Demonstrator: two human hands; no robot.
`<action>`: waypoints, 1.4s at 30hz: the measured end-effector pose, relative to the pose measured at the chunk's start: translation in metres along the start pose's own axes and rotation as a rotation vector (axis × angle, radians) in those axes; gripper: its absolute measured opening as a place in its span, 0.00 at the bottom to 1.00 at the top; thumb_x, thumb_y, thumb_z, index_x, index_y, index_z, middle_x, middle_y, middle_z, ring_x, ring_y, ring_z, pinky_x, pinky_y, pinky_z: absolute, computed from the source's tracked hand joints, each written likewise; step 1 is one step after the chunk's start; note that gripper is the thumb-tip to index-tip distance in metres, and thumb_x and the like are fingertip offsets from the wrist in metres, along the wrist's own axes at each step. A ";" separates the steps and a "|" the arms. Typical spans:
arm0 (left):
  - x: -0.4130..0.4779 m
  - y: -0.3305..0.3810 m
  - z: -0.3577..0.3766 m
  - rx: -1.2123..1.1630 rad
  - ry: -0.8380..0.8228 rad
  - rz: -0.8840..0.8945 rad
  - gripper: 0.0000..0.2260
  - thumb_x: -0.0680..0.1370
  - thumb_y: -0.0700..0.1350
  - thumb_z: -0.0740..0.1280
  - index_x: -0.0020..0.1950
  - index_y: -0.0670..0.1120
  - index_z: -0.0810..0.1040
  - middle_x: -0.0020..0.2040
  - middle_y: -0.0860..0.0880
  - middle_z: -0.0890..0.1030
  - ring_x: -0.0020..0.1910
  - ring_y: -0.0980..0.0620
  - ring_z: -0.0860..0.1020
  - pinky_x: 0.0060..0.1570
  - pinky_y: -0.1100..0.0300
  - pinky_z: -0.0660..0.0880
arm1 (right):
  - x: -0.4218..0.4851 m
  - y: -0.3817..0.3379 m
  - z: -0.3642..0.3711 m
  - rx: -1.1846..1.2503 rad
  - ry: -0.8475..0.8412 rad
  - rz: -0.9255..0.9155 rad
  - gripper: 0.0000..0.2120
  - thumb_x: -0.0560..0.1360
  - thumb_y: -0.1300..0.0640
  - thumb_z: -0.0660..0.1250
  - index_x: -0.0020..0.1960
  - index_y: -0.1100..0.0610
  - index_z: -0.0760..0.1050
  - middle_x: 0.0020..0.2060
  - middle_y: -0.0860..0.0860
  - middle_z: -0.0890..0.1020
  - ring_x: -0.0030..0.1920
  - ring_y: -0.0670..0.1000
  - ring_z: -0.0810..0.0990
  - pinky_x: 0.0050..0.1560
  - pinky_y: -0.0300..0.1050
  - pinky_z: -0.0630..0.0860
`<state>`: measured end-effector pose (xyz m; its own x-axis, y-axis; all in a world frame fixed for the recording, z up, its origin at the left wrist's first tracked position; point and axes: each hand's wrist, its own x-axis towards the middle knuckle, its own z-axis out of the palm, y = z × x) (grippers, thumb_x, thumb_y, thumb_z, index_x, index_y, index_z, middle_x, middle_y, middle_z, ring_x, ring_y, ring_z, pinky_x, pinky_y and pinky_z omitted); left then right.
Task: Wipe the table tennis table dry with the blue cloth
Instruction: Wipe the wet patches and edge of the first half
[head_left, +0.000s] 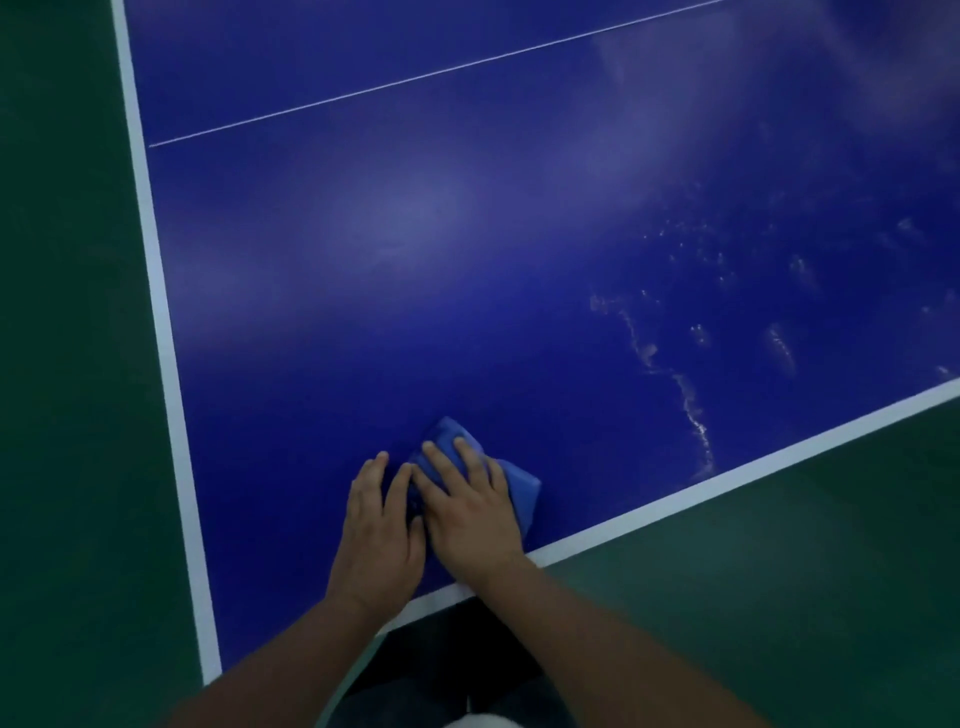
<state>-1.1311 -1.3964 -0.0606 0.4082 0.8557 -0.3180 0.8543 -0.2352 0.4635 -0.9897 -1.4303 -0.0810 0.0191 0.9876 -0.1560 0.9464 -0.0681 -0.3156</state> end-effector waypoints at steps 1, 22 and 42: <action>0.004 -0.004 -0.004 0.004 0.012 0.000 0.26 0.82 0.44 0.63 0.79 0.43 0.61 0.81 0.43 0.51 0.80 0.45 0.50 0.76 0.42 0.60 | 0.016 0.002 -0.002 0.005 -0.016 -0.011 0.24 0.79 0.43 0.56 0.75 0.43 0.66 0.78 0.47 0.65 0.79 0.57 0.57 0.72 0.62 0.63; 0.048 -0.036 -0.001 0.318 0.020 0.221 0.34 0.82 0.63 0.47 0.78 0.41 0.61 0.80 0.38 0.56 0.80 0.40 0.51 0.78 0.45 0.41 | -0.004 0.037 -0.012 -0.034 0.111 0.283 0.22 0.77 0.49 0.60 0.70 0.47 0.74 0.72 0.48 0.73 0.74 0.59 0.65 0.63 0.61 0.72; 0.049 0.089 0.043 0.341 0.037 0.232 0.31 0.81 0.58 0.51 0.78 0.41 0.61 0.79 0.39 0.56 0.79 0.40 0.52 0.77 0.48 0.38 | -0.065 0.257 -0.076 -0.057 0.182 0.506 0.22 0.80 0.49 0.53 0.68 0.52 0.77 0.69 0.53 0.76 0.67 0.65 0.74 0.59 0.64 0.76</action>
<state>-1.0209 -1.3947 -0.0701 0.5962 0.7763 -0.2046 0.8010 -0.5579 0.2172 -0.7230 -1.5014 -0.0814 0.5281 0.8422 -0.1089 0.8204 -0.5391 -0.1906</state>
